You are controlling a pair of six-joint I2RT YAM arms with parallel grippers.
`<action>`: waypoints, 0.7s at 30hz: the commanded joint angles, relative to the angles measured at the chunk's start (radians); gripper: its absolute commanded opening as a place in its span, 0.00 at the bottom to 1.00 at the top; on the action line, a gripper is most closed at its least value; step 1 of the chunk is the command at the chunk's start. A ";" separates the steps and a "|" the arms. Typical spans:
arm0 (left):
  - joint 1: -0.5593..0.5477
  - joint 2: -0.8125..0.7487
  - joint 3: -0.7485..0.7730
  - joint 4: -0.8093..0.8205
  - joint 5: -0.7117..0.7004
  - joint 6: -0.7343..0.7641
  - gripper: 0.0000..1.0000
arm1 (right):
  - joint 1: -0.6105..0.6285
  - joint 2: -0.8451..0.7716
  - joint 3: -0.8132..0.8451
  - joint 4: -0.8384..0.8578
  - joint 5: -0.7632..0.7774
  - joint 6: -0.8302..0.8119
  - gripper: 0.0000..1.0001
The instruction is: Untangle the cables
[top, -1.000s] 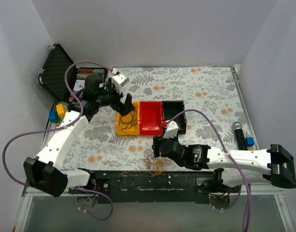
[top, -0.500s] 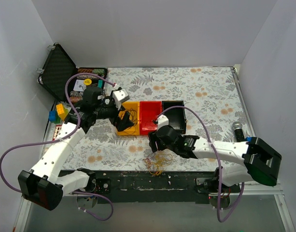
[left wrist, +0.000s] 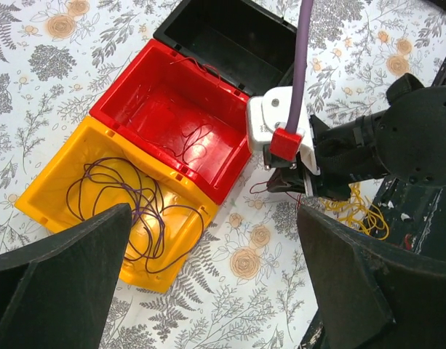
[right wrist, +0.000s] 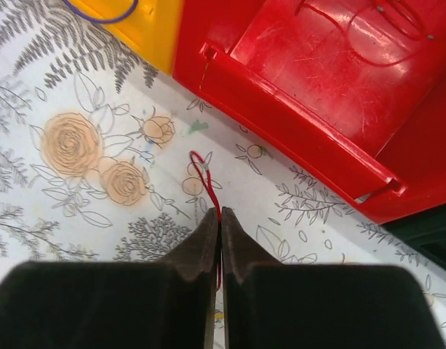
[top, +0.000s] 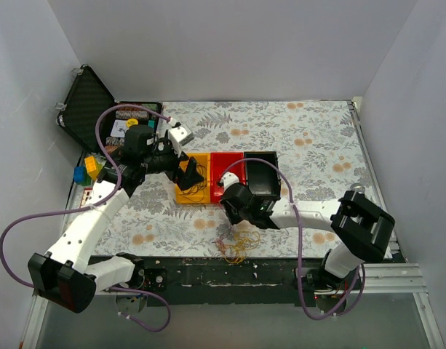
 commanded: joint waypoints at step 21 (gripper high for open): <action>0.003 -0.138 -0.032 -0.015 0.288 0.003 0.98 | 0.031 -0.483 0.317 -0.147 0.013 -0.102 0.01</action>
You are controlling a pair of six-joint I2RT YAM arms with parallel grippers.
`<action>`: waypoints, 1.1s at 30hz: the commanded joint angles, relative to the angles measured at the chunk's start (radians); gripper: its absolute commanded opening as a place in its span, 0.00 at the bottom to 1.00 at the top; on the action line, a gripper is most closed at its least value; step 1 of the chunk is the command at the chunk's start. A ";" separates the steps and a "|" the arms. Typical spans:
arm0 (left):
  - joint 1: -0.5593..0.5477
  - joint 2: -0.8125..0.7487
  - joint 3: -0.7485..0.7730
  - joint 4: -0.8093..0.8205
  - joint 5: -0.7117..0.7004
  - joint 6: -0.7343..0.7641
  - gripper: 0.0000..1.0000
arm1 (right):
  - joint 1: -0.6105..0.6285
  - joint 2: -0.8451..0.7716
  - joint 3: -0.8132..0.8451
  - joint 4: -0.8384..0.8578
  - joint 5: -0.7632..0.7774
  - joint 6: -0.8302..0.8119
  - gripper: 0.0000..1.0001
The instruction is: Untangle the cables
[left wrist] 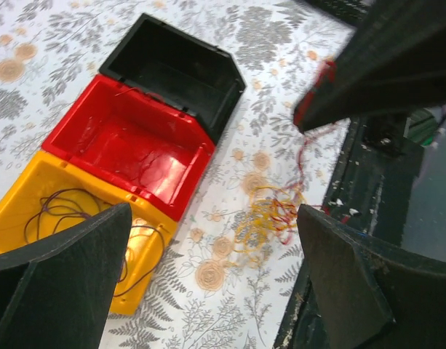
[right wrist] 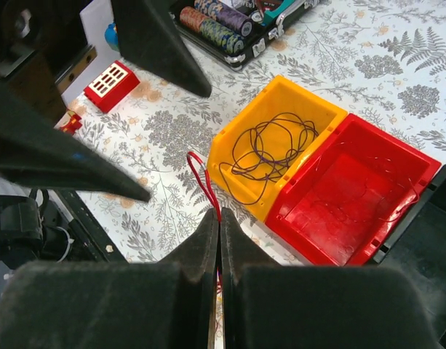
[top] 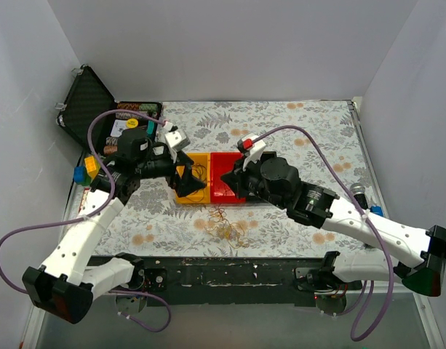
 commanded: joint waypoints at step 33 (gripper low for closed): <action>-0.374 -0.066 -0.485 0.739 -0.042 -0.059 0.77 | 0.014 -0.207 0.218 0.071 -0.136 0.081 0.01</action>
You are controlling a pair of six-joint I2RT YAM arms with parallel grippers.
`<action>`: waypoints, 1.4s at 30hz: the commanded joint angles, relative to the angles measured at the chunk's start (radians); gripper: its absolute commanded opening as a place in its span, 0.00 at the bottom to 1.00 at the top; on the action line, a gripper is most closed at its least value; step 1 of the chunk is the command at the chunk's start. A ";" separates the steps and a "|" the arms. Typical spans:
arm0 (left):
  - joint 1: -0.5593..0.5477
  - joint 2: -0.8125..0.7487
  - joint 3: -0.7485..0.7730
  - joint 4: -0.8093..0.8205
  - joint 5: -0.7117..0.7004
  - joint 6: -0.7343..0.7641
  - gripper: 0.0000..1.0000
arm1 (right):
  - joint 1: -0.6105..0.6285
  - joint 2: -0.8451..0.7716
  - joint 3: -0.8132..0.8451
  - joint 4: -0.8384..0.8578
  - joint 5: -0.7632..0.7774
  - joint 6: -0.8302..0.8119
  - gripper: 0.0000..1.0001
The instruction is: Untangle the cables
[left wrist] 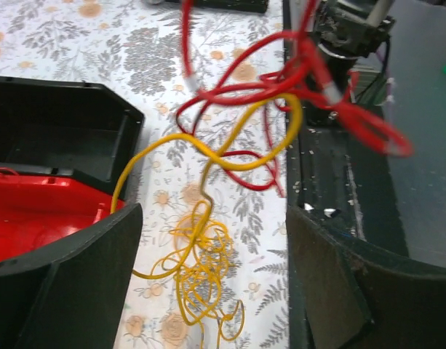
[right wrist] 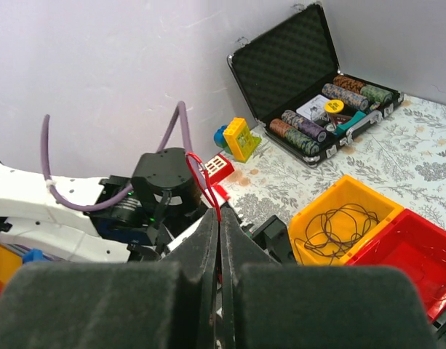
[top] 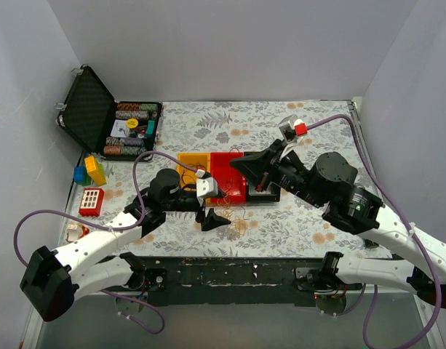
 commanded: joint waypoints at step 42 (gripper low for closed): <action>-0.101 -0.250 -0.002 -0.289 -0.032 0.108 0.02 | -0.002 0.111 0.228 -0.031 0.300 -0.313 0.01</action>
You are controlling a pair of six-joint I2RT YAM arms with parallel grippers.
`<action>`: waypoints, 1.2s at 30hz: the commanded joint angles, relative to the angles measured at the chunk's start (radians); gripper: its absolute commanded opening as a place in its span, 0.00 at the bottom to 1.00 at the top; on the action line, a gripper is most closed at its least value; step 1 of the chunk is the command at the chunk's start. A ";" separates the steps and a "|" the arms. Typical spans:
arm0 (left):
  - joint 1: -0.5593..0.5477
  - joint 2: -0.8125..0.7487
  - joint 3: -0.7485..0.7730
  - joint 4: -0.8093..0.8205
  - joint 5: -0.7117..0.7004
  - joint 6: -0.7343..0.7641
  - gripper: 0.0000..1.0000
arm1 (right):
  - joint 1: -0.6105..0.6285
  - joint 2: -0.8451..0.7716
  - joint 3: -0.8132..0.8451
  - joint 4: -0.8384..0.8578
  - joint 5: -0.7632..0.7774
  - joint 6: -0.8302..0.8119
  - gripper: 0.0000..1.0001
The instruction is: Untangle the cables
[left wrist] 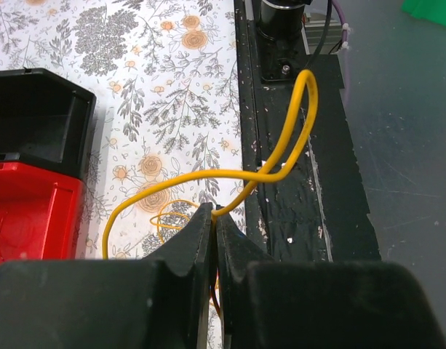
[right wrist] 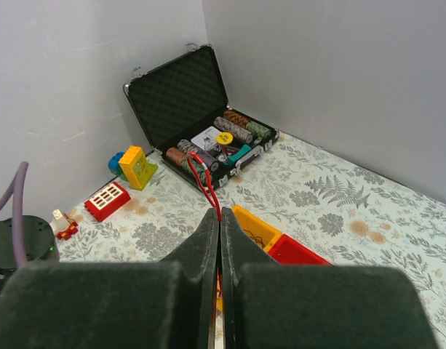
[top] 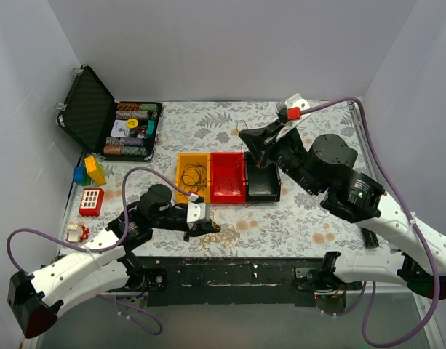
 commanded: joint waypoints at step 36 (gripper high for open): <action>-0.013 -0.019 0.143 -0.075 -0.006 0.005 0.00 | -0.305 0.640 -0.130 0.383 0.088 -0.057 0.01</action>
